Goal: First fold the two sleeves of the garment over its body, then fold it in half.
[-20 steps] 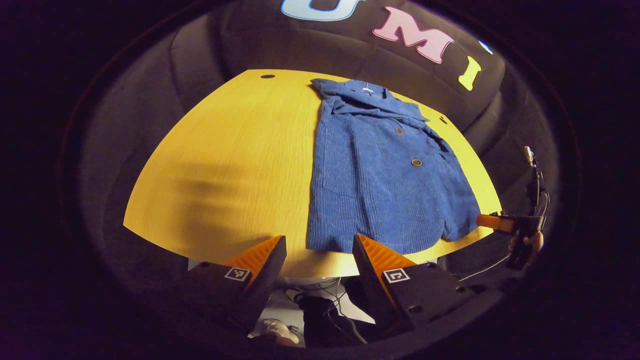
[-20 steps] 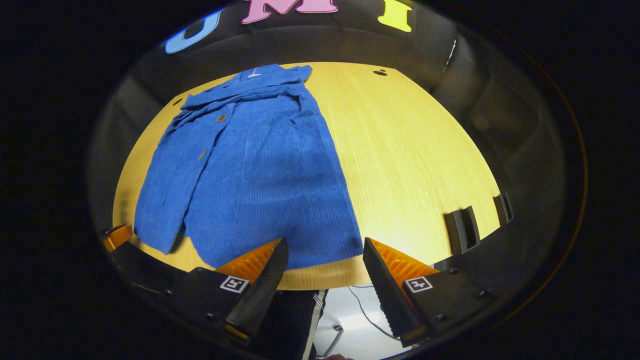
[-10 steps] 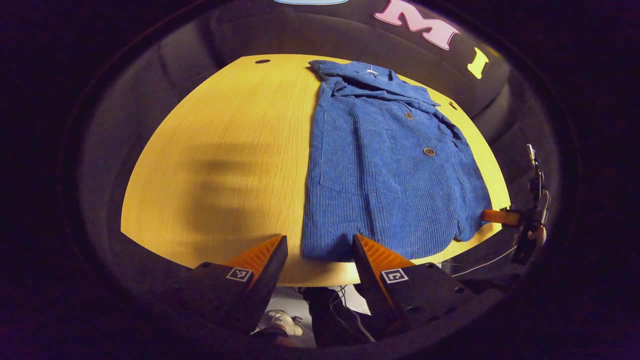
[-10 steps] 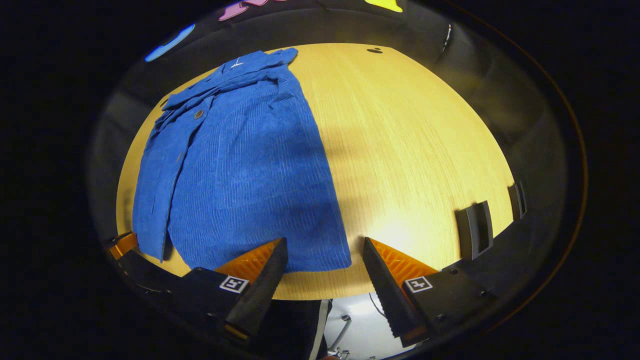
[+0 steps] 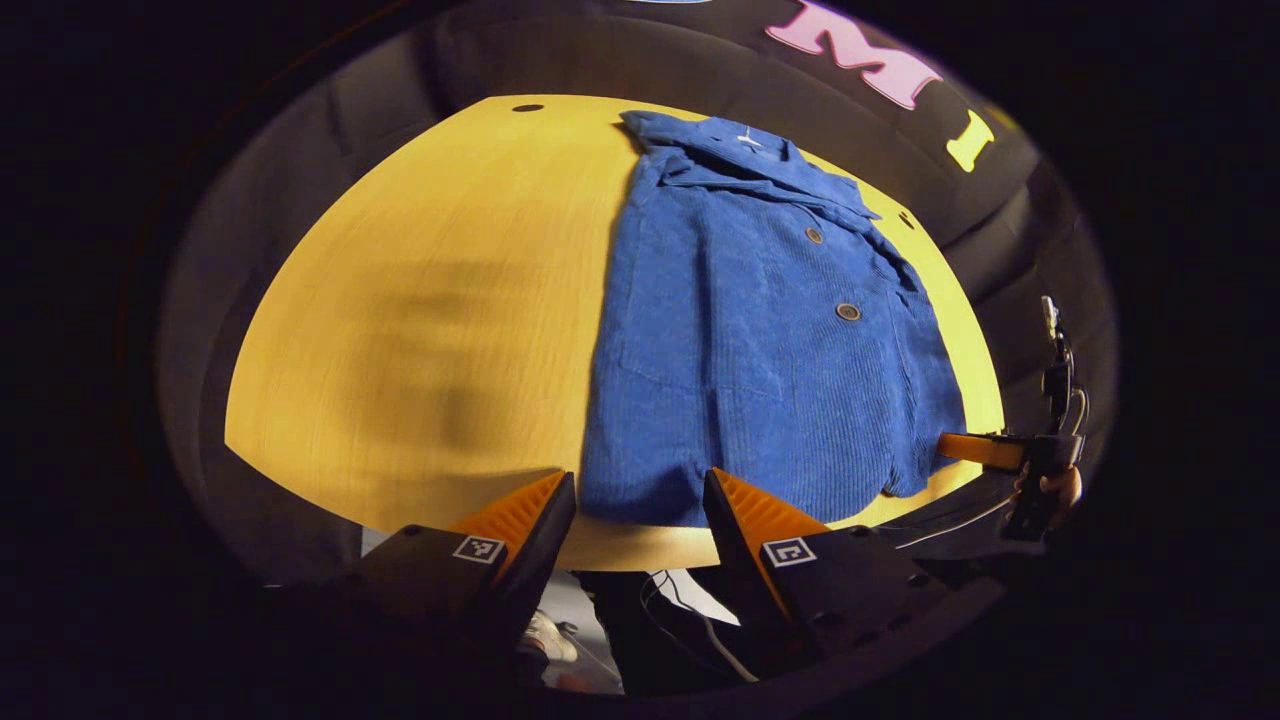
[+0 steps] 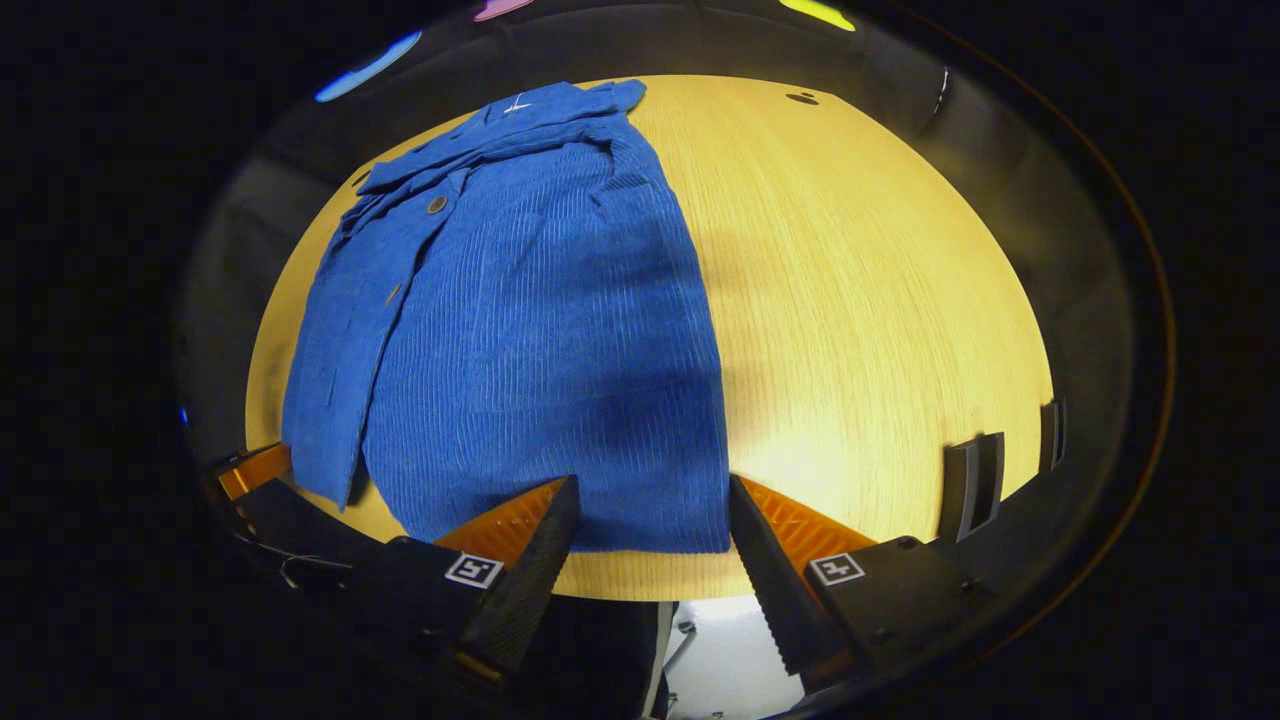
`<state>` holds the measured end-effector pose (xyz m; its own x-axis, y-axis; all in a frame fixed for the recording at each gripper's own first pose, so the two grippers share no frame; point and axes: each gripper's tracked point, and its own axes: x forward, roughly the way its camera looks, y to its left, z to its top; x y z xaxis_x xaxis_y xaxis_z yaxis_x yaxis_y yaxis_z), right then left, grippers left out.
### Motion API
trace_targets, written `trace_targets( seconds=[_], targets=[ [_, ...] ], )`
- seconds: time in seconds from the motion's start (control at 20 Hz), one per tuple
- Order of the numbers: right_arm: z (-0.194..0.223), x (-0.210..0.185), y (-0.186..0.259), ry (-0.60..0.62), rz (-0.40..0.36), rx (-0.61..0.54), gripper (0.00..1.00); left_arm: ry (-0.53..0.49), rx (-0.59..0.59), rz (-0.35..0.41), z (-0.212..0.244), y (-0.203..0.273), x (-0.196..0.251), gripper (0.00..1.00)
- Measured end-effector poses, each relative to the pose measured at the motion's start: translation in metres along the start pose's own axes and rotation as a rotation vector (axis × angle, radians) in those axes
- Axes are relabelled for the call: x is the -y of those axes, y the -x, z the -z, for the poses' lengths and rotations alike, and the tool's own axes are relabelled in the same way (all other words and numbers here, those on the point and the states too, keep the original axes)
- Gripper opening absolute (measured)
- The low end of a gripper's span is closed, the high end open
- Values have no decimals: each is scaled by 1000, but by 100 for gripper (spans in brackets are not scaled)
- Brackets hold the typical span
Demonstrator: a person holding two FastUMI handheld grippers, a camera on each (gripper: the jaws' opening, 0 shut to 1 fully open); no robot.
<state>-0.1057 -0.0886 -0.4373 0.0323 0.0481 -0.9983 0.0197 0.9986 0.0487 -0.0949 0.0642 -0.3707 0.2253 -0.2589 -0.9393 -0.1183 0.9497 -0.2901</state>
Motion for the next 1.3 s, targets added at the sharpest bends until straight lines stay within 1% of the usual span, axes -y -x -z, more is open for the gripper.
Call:
trace_targets(
  seconds=[0.05, 0.1, 0.2, 0.4, 0.45, 0.5, 0.6, 0.65, 0.7, 0.75, 0.8, 0.85, 0.9, 0.95, 1.05, 1.1, 1.15, 1.2, 1.25, 1.3],
  targets=[
    [0, 0, -1, 7, 0, 0, 95, 4, 1, -17, 0, 2, -4, 75],
    [0, -1, -1, 17, 3, -4, 95, 4, 5, -16, -1, 0, -6, 73],
    [1, 0, -1, 38, 12, -3, 95, -7, -3, -9, -3, -2, -4, 76],
    [2, -1, -2, 59, 14, -14, 95, -23, -26, 33, -3, -5, 14, 77],
    [2, -1, -2, 60, 15, -17, 95, -36, -38, 25, -1, -6, 14, 77],
    [1, 0, -2, 62, 17, -22, 95, -47, -45, 2, -2, -6, 12, 76],
    [2, 0, -2, 92, 24, -33, 94, -77, -71, -44, -2, -4, 8, 60],
    [4, -1, -3, 111, 28, -36, 92, -84, -81, -71, -2, -4, 5, 55],
    [4, -1, -3, 120, 28, -38, 87, -83, -98, -94, -2, -6, 4, 53],
    [3, -2, -4, 125, 27, -39, 78, -78, -115, -116, -2, -4, 3, 45],
    [4, -2, -4, 129, 27, -49, 74, -70, -122, -128, -2, -3, 4, 39],
    [3, -2, -4, 128, 27, -51, 74, -63, -128, -135, -1, -2, 5, 33],
    [2, -1, -5, 121, 29, -53, 85, -55, -130, -139, 0, -2, 5, 33],
    [2, -2, -5, 113, 29, -49, 85, -52, -130, -137, 0, -1, 5, 33],
    [1, -2, -5, 109, 30, -62, 71, -31, -129, -122, 2, 0, 7, 33],
    [-1, -4, -5, 118, 24, -61, 62, -19, -131, -113, 2, 0, 10, 33],
    [-3, -5, -7, 121, 21, -61, 58, -8, -130, -110, 1, -1, 11, 33],
    [-3, -5, -7, 122, 22, -74, 47, 12, -150, -103, 7, -9, 11, 36],
    [-4, -6, -7, 135, 20, -78, 44, 37, -140, -92, 0, 6, 16, 21],
    [-7, -12, -9, 134, 0, -78, 44, 54, -150, -82, 4, -1, 18, 6]
  ],
)
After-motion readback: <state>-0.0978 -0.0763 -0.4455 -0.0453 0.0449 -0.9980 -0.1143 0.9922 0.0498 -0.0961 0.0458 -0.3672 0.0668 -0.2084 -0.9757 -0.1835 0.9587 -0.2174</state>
